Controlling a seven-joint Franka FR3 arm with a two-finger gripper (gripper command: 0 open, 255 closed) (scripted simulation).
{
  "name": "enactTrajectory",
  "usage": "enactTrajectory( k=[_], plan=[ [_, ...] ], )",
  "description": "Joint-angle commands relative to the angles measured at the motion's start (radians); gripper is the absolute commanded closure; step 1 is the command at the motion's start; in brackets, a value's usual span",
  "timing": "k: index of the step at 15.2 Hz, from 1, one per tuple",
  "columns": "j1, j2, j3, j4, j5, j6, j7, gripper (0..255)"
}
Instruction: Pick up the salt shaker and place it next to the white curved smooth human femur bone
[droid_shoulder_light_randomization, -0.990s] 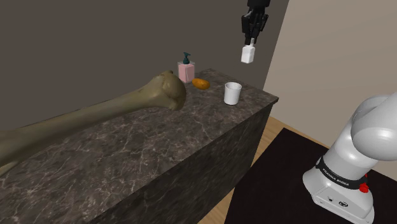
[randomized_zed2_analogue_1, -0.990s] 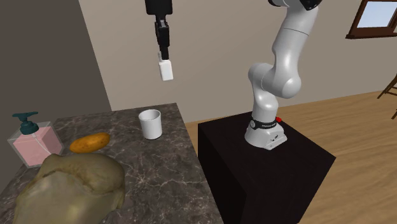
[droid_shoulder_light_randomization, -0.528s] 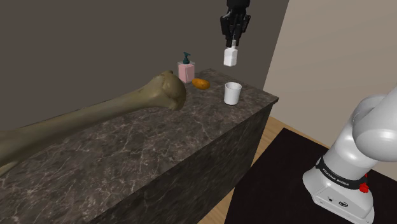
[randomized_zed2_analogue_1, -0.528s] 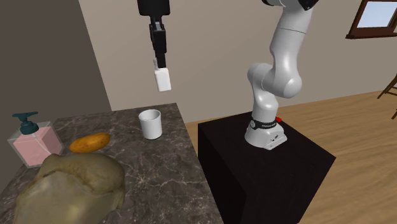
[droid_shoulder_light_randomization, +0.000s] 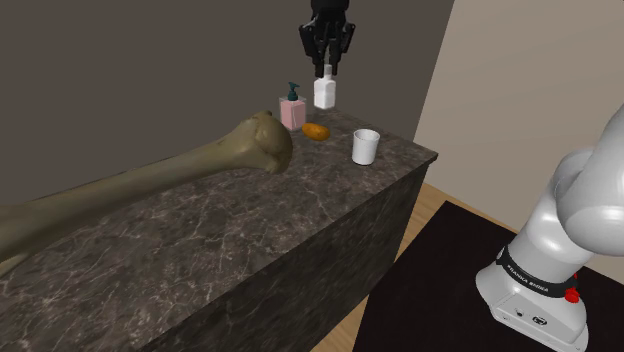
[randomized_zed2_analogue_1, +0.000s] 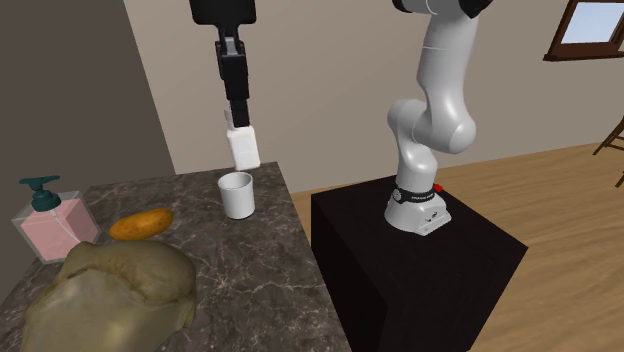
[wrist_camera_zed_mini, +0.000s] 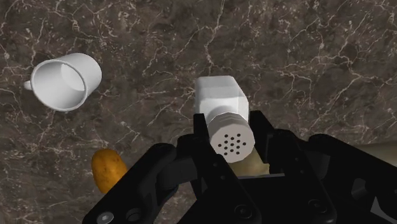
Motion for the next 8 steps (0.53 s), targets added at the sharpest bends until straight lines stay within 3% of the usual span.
enactTrajectory(
  k=[1, 7, 8],
  plan=[
    [0.021, 0.052, 0.023, 0.058, -0.007, -0.007, 0.044, 255],
    [0.098, 0.246, 0.079, 0.308, -0.049, -0.065, 0.171, 255],
    [0.098, 0.24, 0.078, 0.285, -0.048, -0.048, 0.171, 255]
  ],
)
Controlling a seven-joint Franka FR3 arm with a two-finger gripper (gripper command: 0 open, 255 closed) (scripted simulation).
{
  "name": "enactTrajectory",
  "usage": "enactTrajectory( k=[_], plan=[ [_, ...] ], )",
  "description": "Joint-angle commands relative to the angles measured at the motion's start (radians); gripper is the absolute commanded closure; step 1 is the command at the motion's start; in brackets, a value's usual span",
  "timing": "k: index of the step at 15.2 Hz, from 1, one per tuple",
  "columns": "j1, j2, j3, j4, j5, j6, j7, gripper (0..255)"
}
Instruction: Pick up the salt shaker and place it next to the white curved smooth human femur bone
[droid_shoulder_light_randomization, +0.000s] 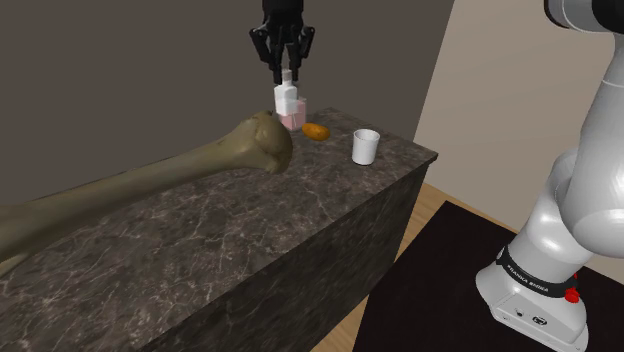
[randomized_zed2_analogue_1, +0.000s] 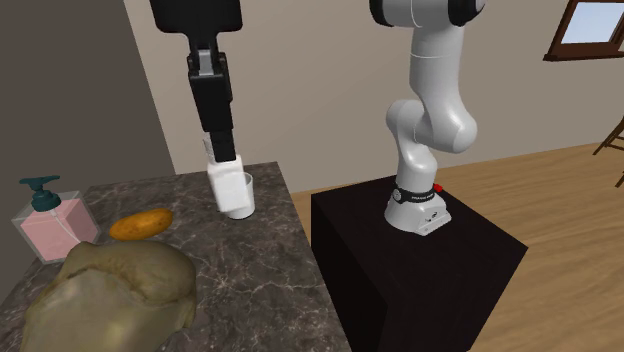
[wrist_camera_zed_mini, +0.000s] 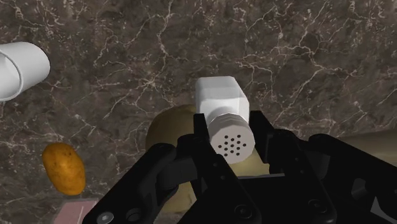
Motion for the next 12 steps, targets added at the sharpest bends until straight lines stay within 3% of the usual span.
enactTrajectory(
  k=[1, 12],
  plan=[
    [0.007, 0.013, 0.004, -0.004, -0.003, 0.018, 0.012, 255],
    [-0.001, -0.026, 0.001, -0.207, 0.005, 0.182, 0.006, 255]
  ],
)
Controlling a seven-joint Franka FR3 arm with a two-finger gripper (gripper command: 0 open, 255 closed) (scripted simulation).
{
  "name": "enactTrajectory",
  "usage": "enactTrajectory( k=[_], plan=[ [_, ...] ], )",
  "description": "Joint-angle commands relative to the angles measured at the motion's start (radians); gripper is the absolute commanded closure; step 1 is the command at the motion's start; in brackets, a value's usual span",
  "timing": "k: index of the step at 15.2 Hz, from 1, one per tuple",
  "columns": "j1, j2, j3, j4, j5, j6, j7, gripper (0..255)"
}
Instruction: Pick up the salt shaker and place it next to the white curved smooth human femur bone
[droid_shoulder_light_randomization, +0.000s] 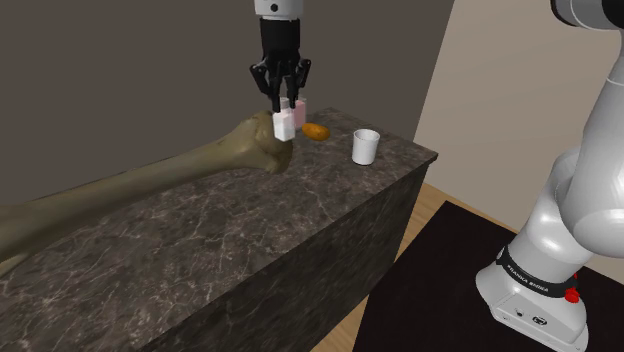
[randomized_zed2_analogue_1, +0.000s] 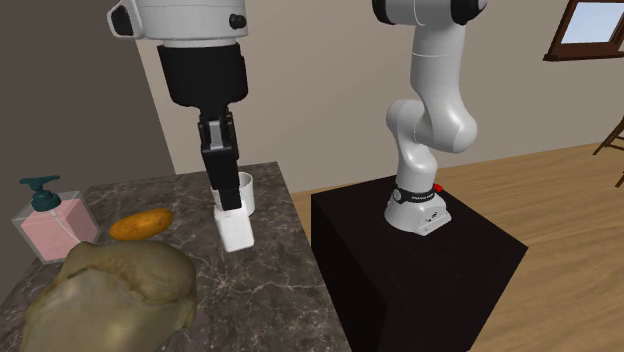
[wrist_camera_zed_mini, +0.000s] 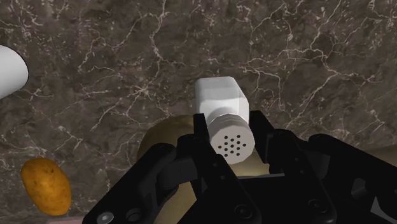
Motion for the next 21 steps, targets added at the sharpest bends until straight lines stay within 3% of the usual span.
enactTrajectory(
  k=[1, 21],
  plan=[
    [-0.001, -0.003, 0.0, -0.033, 0.001, 0.03, 0.0, 255],
    [-0.003, 0.014, -0.003, -0.28, -0.004, 0.294, 0.001, 255]
  ],
)
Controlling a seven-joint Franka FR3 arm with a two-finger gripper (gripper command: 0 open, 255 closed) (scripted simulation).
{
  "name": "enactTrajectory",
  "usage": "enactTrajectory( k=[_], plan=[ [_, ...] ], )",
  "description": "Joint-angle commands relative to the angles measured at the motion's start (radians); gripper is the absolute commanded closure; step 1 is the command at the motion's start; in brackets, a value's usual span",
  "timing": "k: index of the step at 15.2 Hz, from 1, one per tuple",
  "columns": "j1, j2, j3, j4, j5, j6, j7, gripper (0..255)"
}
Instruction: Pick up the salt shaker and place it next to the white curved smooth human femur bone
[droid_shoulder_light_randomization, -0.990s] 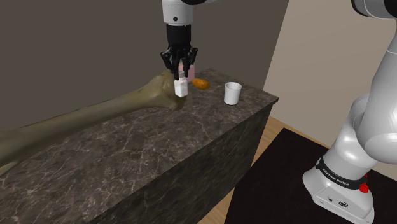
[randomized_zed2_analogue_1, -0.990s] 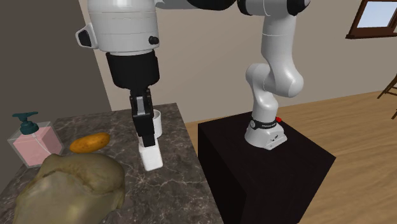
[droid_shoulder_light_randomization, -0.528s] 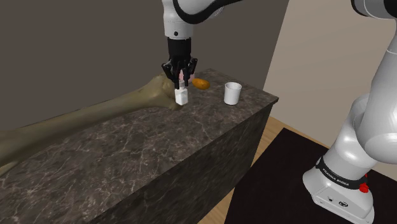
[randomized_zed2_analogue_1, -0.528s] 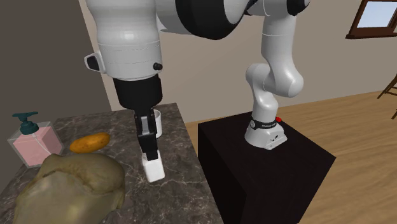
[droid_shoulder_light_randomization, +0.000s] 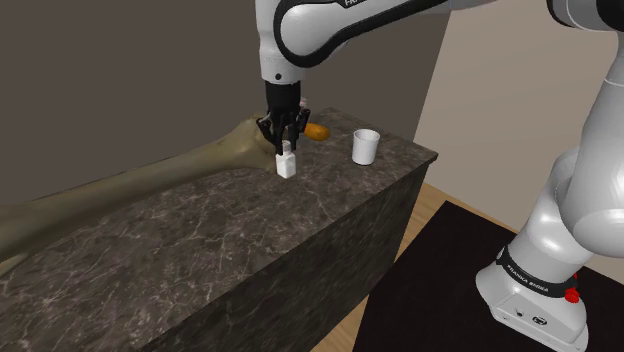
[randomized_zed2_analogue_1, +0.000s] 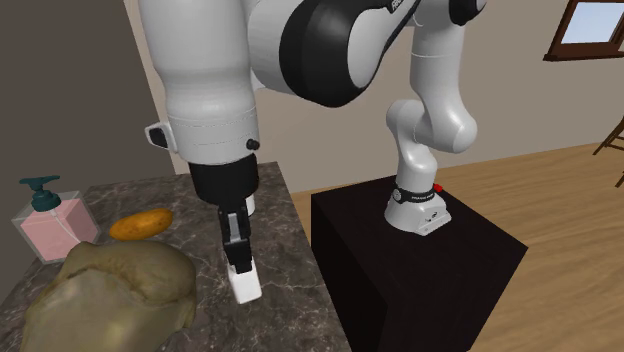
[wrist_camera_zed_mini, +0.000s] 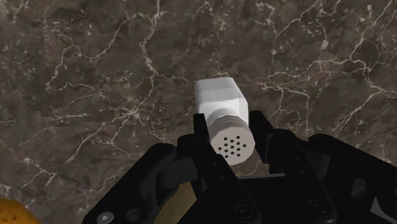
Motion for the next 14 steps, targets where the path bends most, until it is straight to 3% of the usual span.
enactTrajectory(
  k=[1, 14],
  plan=[
    [0.0, 0.006, -0.001, -0.021, -0.002, 0.027, 0.0, 255],
    [0.002, 0.061, -0.004, -0.118, -0.016, 0.178, 0.008, 255]
  ],
)
